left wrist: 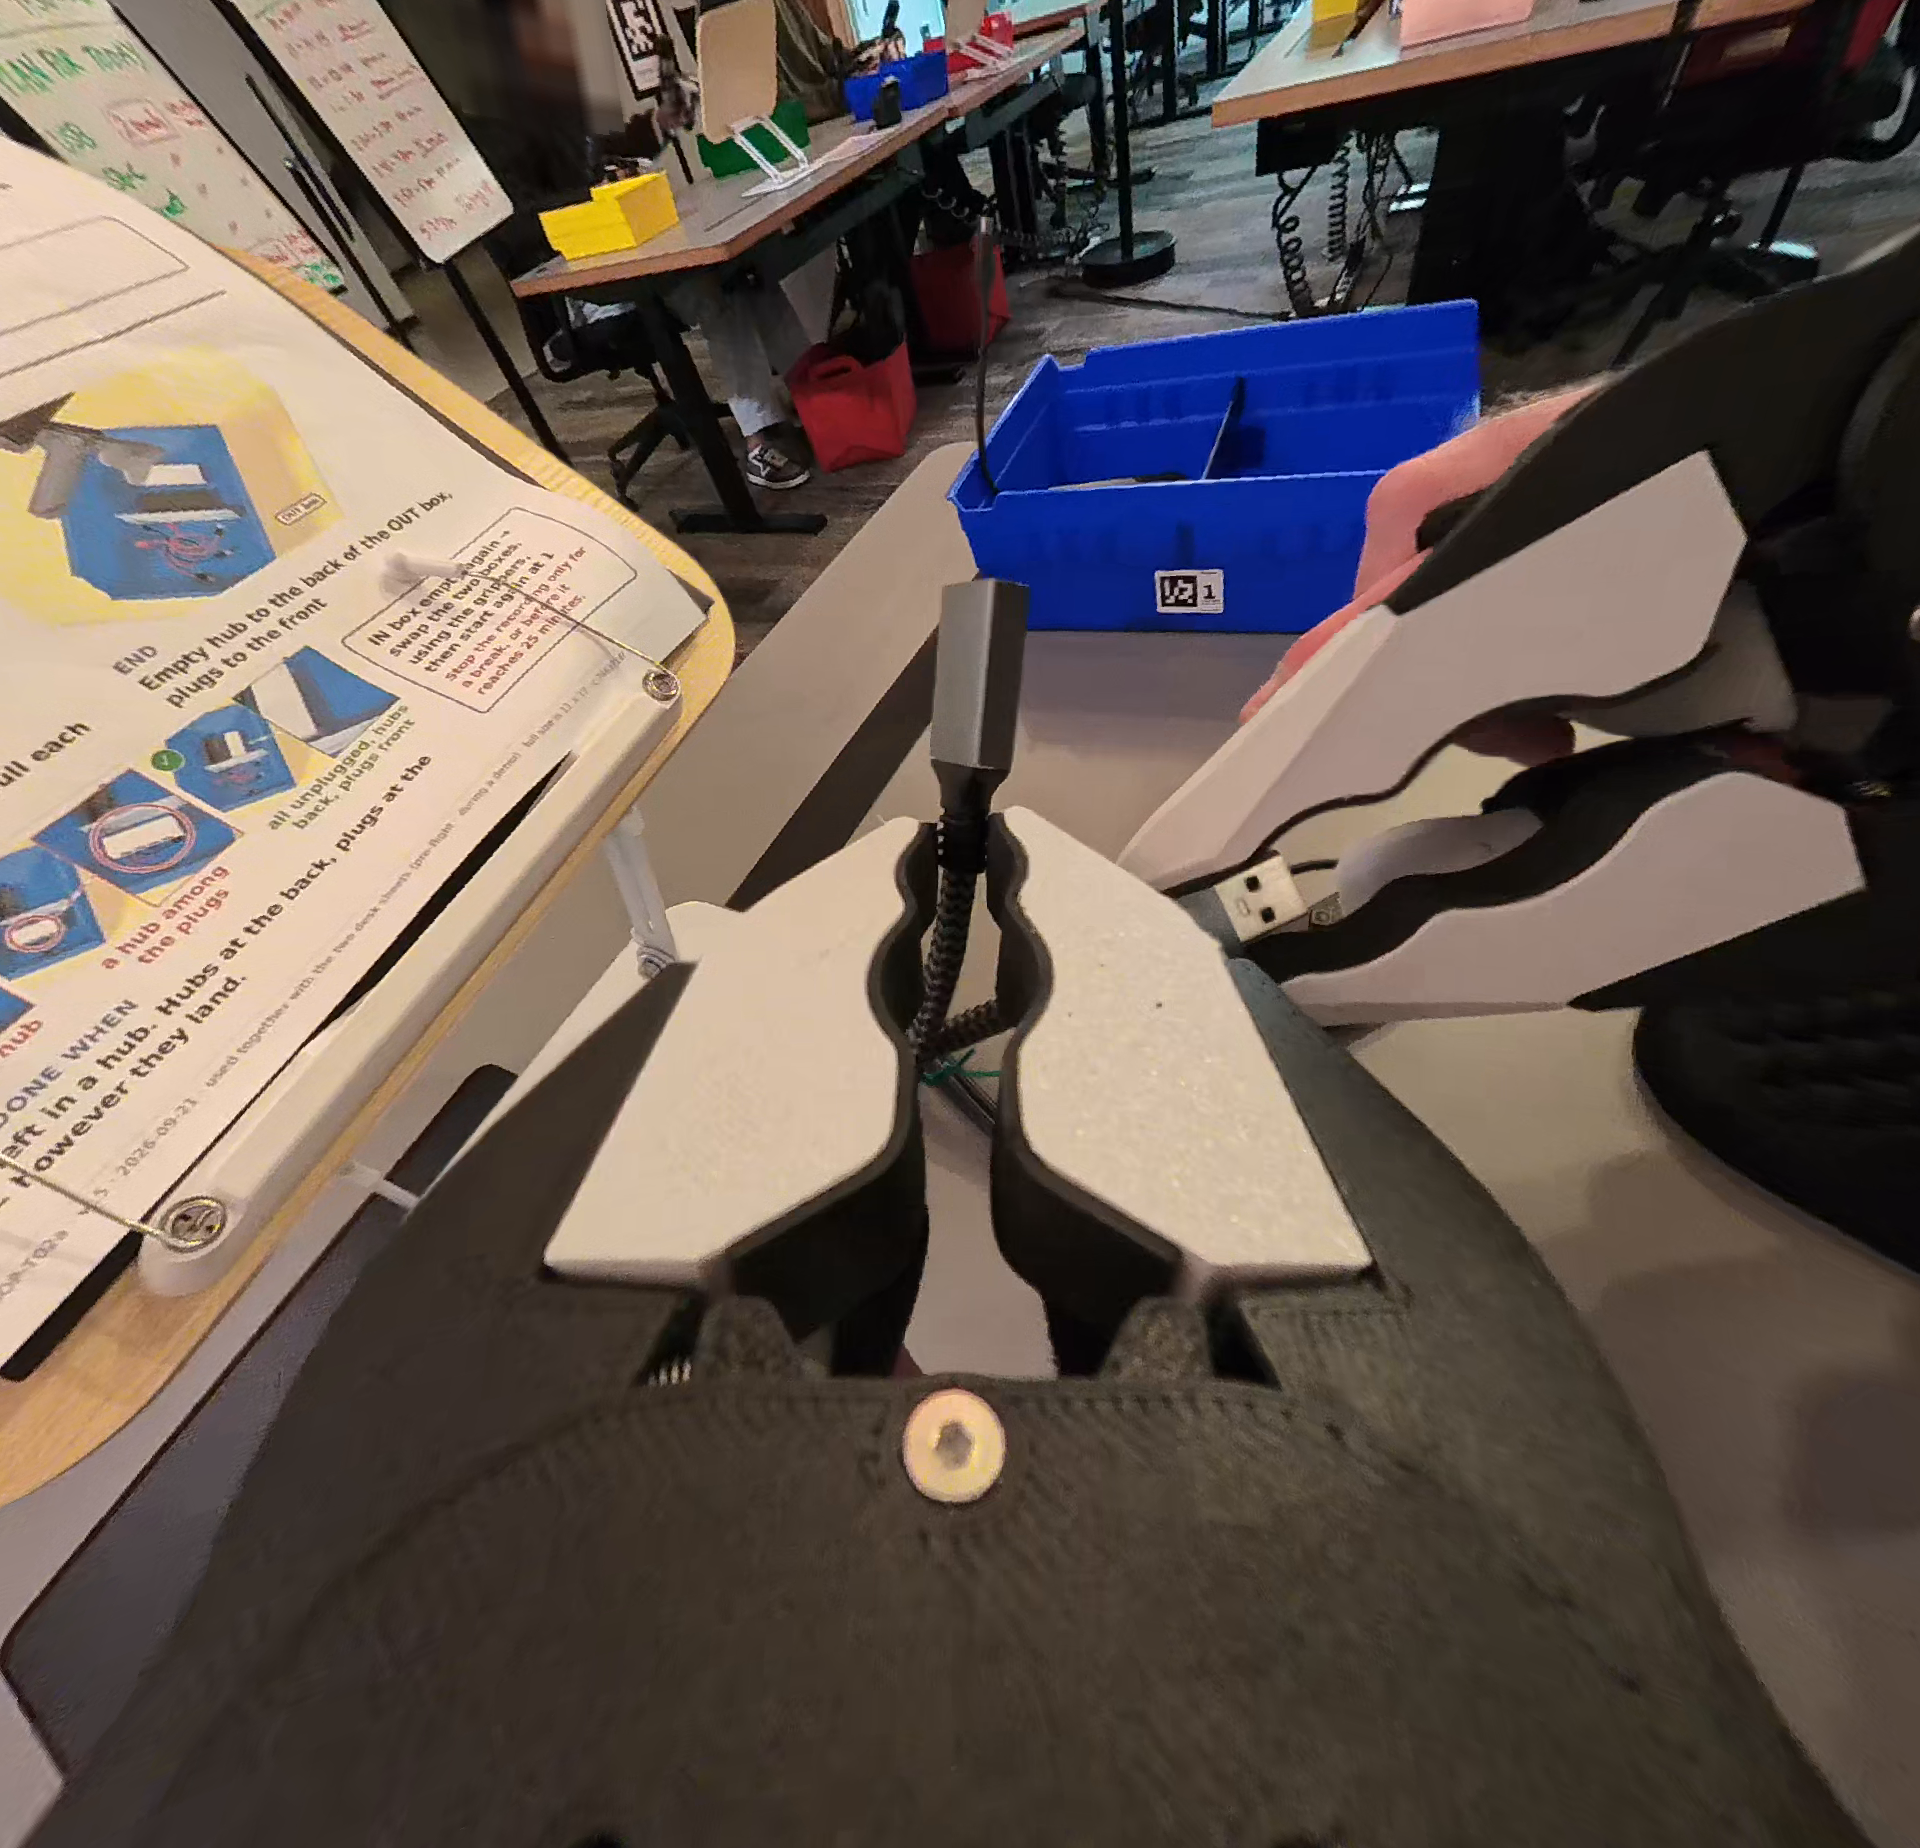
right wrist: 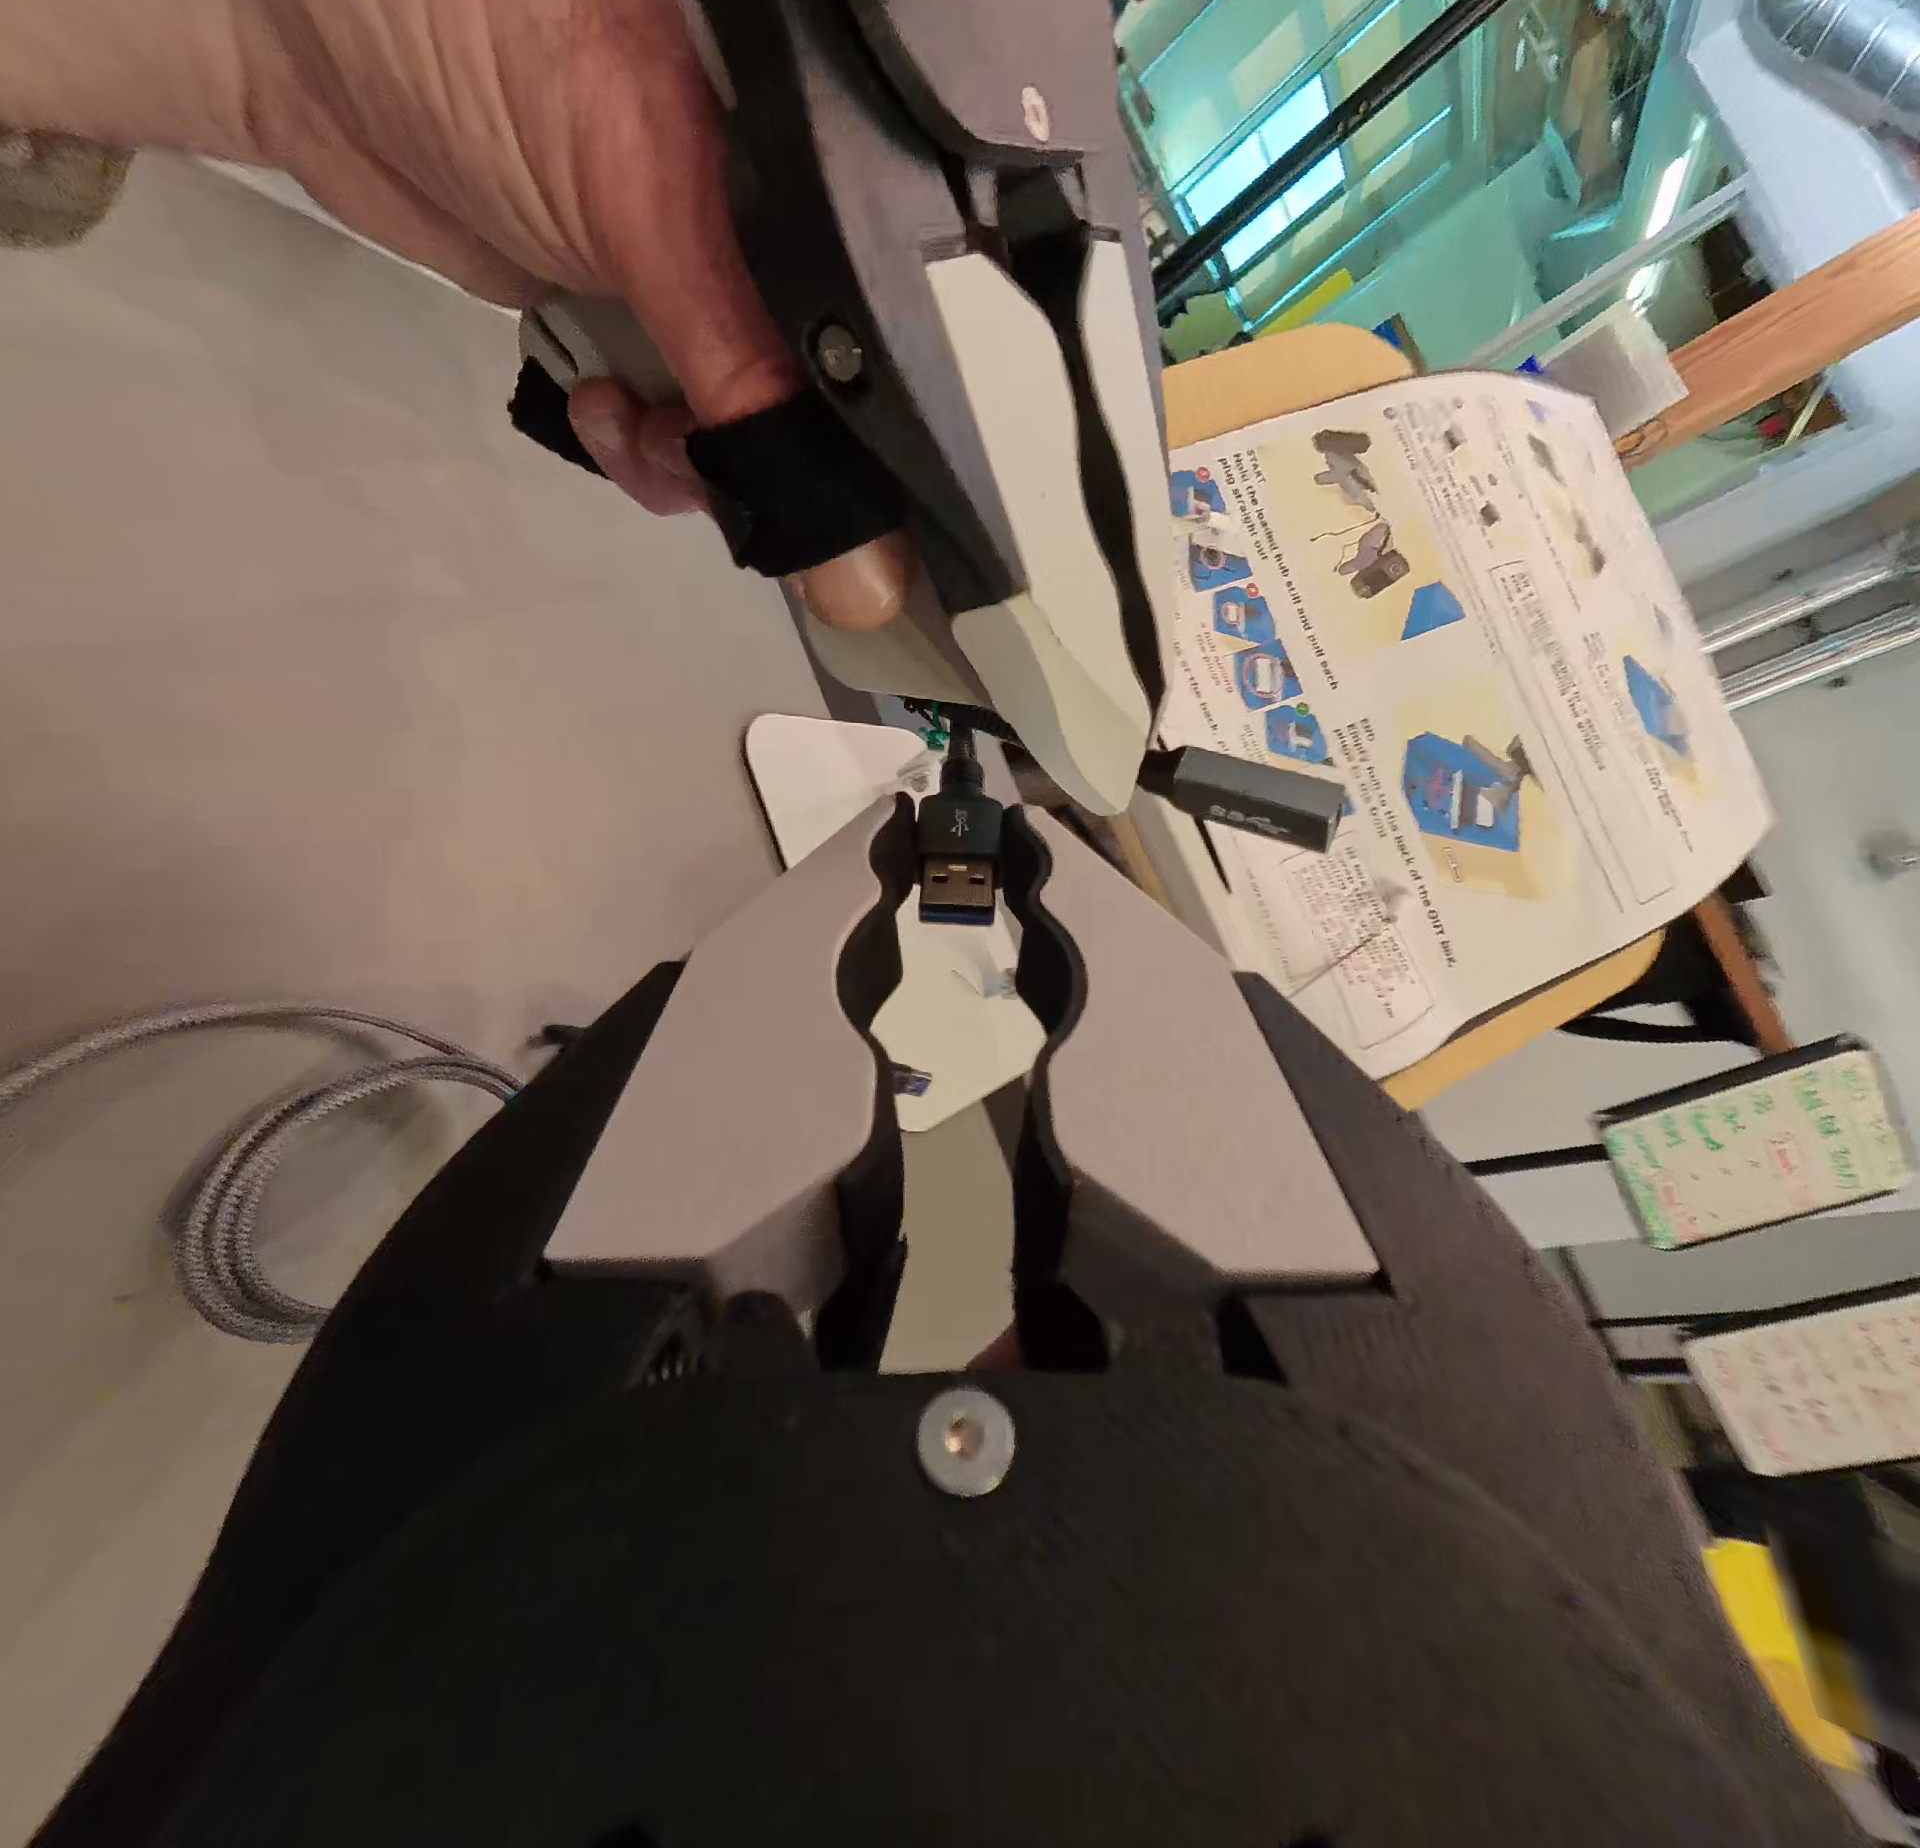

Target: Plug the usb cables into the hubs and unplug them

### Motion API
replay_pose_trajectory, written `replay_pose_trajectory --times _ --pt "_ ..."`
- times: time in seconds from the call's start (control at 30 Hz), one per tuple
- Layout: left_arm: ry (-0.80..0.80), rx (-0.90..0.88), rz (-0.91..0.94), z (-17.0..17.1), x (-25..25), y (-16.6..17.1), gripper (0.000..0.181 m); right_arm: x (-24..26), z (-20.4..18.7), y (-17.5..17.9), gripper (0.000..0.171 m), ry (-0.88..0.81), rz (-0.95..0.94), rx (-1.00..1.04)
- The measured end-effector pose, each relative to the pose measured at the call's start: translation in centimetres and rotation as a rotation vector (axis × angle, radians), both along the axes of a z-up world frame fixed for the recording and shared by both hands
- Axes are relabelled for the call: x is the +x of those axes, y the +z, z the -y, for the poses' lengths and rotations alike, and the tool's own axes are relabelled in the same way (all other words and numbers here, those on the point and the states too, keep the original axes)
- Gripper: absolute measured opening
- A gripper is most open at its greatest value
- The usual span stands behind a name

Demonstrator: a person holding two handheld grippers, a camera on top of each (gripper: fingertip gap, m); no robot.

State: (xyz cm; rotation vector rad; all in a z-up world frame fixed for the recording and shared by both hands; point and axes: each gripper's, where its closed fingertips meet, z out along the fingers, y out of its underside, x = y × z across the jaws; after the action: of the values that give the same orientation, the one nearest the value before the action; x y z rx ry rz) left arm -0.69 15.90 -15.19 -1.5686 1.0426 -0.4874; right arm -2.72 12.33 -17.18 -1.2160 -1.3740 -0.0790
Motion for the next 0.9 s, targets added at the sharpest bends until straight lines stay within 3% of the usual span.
replay_pose_trajectory --times 0.13,0.27,0.4,0.53,0.77,0.9 --pt "-0.047 0.065 0.029 0.5 -0.9 1.6 0.028 0.5 -0.2 0.2 0.014 0.053 -0.087 -0.141" --pt "-0.225 0.284 -0.006 4.9 -1.0 4.6 0.034 1.3 0.6 0.8 0.014 0.213 -0.219 -0.407" --pt "-0.326 0.369 -0.171 7.7 -0.1 3.3 0.038 2.2 2.0 1.8 0.014 0.402 -0.29 -0.533" --pt "-0.344 0.417 -0.284 7.8 0.8 1.5 0.041 2.3 4.3 2.2 0.014 0.564 -0.3 -0.586" --pt "-0.461 0.282 -0.265 8.6 1.9 -0.9 0.045 2.3 5.9 2.6 0.014 0.677 -0.336 -0.552" --pt "-0.501 0.163 -0.201 8.8 2.3 -1.5 0.034 2.5 6.3 3.1 0.014 0.704 -0.374 -0.518"
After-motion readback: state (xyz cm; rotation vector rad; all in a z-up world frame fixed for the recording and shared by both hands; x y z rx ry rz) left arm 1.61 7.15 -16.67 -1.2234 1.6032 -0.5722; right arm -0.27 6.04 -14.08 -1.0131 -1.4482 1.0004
